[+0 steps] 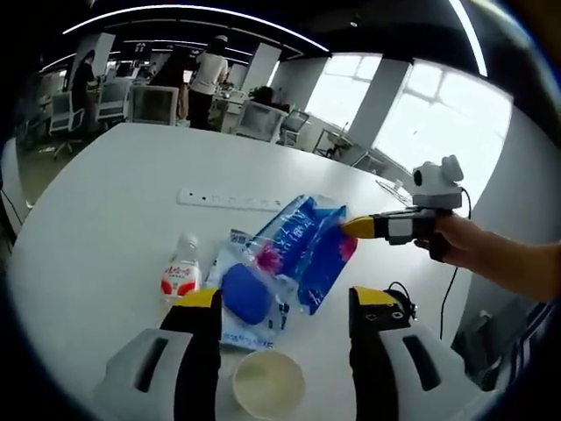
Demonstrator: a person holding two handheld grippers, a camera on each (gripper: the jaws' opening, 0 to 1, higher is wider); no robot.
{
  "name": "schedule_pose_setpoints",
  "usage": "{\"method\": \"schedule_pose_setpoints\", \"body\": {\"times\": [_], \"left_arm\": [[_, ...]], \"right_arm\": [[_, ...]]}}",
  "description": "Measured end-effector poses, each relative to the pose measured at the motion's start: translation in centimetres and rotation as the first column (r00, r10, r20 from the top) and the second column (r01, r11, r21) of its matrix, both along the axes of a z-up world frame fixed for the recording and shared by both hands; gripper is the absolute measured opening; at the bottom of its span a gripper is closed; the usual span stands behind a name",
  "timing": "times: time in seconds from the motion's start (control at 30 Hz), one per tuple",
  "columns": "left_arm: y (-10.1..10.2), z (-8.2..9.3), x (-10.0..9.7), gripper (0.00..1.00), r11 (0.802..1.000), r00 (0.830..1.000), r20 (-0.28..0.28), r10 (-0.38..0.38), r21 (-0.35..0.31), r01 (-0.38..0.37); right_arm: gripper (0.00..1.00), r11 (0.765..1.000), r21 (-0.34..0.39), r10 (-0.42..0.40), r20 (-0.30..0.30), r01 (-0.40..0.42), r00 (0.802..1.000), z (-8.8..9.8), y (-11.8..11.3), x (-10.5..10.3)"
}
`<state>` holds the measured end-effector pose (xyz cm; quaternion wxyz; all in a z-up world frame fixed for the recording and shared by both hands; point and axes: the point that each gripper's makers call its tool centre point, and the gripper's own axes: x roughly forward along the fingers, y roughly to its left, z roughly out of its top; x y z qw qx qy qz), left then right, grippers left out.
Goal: Arrange the tabletop items into an orderly group along one side of the table until the central work area is clear of visible clutter.
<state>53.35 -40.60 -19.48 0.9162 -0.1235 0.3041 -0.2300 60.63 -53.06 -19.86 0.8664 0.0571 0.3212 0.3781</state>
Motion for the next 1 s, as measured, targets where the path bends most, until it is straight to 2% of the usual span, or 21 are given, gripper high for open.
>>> {"method": "schedule_pose_setpoints", "body": {"times": [0.37,0.53,0.6,0.73,0.87,1.0], "left_arm": [[-4.4,0.7,0.7,0.53,0.999,0.999,0.005,-0.052,0.002,0.052],[-7.3,0.6,0.9,0.48,0.995,0.995,-0.003,-0.095,0.003,0.095],[-8.2,0.5,0.9,0.45,0.994,0.994,-0.005,-0.112,0.013,0.112],[-10.5,0.8,1.3,0.33,0.991,0.991,0.003,-0.133,-0.008,0.133],[-13.1,0.8,1.4,0.31,0.986,0.987,0.006,-0.164,-0.012,0.164],[-15.2,0.7,1.4,0.24,0.982,0.982,0.008,-0.191,-0.011,0.191]], "right_arm": [[0.0,0.992,0.052,-0.113,0.017,0.112,0.993,1.9,-4.1,-1.2],[0.0,0.98,0.091,-0.178,0.009,0.177,0.984,2.6,-6.4,-1.9],[0.0,0.975,0.095,-0.201,0.012,0.198,0.98,2.8,-7.4,-2.3],[0.0,0.968,0.104,-0.232,0.014,0.229,0.973,3.1,-9.1,-3.1],[0.0,0.958,0.108,-0.27,0.013,0.267,0.963,3.3,-11.4,-3.7],[0.0,0.947,0.121,-0.3,0.007,0.297,0.954,3.4,-13.3,-4.1]]}}
